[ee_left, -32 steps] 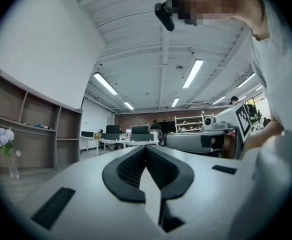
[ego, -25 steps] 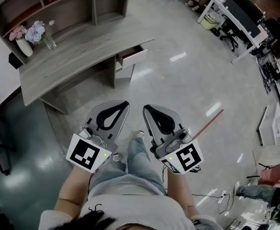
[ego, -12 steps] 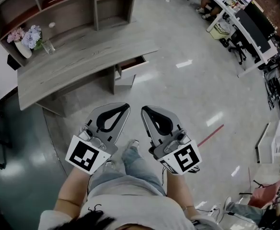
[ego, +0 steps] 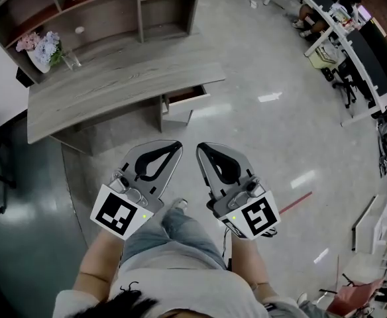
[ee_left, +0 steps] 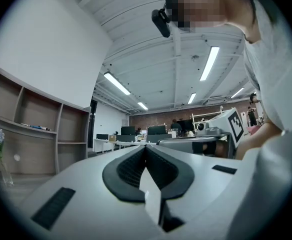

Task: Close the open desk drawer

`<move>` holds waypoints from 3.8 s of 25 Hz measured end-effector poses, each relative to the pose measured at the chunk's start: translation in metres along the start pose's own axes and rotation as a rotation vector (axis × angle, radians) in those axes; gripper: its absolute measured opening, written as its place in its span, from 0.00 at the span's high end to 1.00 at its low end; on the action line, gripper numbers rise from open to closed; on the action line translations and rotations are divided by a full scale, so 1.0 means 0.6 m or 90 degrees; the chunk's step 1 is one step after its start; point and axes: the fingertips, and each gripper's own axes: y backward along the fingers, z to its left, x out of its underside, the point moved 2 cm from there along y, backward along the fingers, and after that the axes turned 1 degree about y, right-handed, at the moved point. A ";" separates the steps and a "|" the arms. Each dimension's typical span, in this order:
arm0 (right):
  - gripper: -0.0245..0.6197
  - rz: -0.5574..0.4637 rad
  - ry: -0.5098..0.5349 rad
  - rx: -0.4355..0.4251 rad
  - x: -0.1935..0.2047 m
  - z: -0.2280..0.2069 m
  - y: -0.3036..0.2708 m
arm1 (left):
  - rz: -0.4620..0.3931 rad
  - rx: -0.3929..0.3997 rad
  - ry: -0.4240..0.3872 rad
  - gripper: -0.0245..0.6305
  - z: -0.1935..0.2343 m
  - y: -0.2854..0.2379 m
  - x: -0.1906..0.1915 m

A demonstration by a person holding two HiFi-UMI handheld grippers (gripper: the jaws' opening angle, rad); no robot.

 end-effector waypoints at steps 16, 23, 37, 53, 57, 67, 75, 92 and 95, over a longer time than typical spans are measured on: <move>0.95 0.005 -0.010 -0.001 0.040 -0.094 -0.046 | 0.004 0.001 0.018 0.95 0.052 -0.090 0.037; 0.95 0.006 -0.013 0.018 0.074 -0.152 -0.096 | 0.003 0.018 0.020 0.95 0.105 -0.139 0.060; 0.95 0.045 -0.032 0.012 0.234 -0.231 -0.198 | 0.001 0.026 0.046 0.95 0.208 -0.180 0.151; 0.95 0.079 -0.054 0.024 0.503 -0.259 -0.238 | 0.017 0.058 0.037 0.95 0.236 -0.211 0.353; 0.95 0.087 -0.058 0.024 0.551 -0.262 -0.249 | 0.017 0.064 0.037 0.95 0.239 -0.213 0.382; 0.95 0.141 -0.046 0.048 0.668 -0.281 -0.279 | 0.023 0.070 0.042 0.95 0.259 -0.204 0.425; 0.95 0.168 -0.061 0.084 0.723 -0.297 -0.300 | 0.026 0.069 0.041 0.95 0.274 -0.200 0.444; 0.95 0.198 -0.097 0.128 0.726 -0.321 -0.344 | 0.027 0.055 0.036 0.95 0.306 -0.195 0.443; 0.95 0.190 -0.102 0.133 0.727 -0.326 -0.357 | 0.030 0.052 0.039 0.95 0.314 -0.193 0.447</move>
